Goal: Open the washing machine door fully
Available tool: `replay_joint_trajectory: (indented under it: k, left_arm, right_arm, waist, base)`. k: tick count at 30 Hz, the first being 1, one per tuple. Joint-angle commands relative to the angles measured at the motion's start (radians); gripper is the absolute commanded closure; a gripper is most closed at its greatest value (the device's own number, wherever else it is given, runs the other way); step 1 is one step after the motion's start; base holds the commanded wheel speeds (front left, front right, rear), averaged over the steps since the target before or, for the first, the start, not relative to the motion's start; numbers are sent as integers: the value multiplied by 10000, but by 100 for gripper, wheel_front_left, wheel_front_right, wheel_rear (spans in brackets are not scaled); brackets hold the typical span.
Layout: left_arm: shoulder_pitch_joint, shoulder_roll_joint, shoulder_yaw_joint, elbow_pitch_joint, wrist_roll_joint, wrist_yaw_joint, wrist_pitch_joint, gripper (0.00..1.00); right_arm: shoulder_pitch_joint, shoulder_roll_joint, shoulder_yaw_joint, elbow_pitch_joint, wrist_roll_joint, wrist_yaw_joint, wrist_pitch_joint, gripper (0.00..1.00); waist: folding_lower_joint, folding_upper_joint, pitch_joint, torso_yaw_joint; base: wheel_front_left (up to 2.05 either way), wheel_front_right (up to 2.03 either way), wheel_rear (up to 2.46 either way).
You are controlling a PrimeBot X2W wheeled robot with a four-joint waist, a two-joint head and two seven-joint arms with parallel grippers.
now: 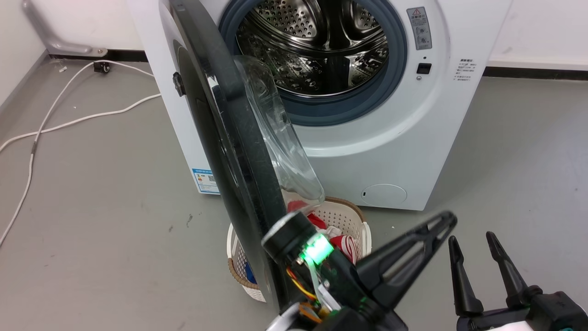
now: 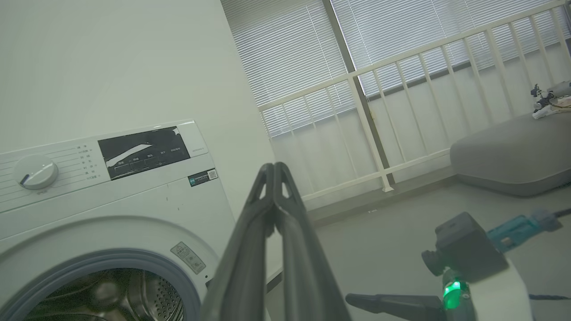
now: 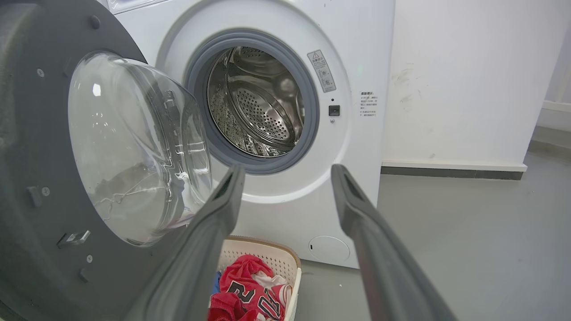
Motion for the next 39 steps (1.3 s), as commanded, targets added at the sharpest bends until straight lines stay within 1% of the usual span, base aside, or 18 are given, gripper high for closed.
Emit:
replay_joint_trajectory:
  k: [1,4,7,9,10,14,22,32,39]
  left_arm:
    - [229,59,-108,195,-70,-15,-21,100]
    - [523,157,-272,640,-199,13,-21,100]
    - [727,241,-280,972,-272,73,-21,100]
    - [1009,335,-194,1488,-413,176,-21,100]
    - [1009,335,-194,1488,-413,176,-21,100]
    - [1362,405,88,2108,-635,411,-21,100]
    - [1835,513,684,3033,-890,661,-21,100]
    - [2202,530,1683,3534,-1112,942,-21,100]
    - [2543,737,2430,3460,-1091,1173,-9,100]
  right_arm:
    - [-144,29,26,2,-53,-3,-17,0]
    - [-140,28,59,9,-40,-3,-17,0]
    - [-155,28,79,22,-41,-3,-17,0]
    - [-172,28,114,47,-44,-3,-17,0]
    - [-172,28,114,47,-44,-3,-17,0]
    - [-225,28,160,82,-76,-3,-17,0]
    - [-241,28,136,197,-58,-3,-17,0]
    - [-151,28,194,310,30,-3,-19,0]
    - [9,28,267,435,111,-3,-17,0]
  waist:
    - [0,-1,2,14]
    - [0,-1,15,57]
    - [0,-1,24,82]
    - [0,-1,38,107]
    - [0,-1,38,107]
    - [0,-1,64,99]
    - [0,-1,90,140]
    - [0,-1,55,214]
    - [0,-1,49,554]
  base:
    - [0,0,0]
    - [0,0,0]
    - [0,0,0]
    - [0,0,0]
    - [0,0,0]
    - [0,0,0]
    - [0,0,0]
    - [0,0,0]
    - [0,0,0]
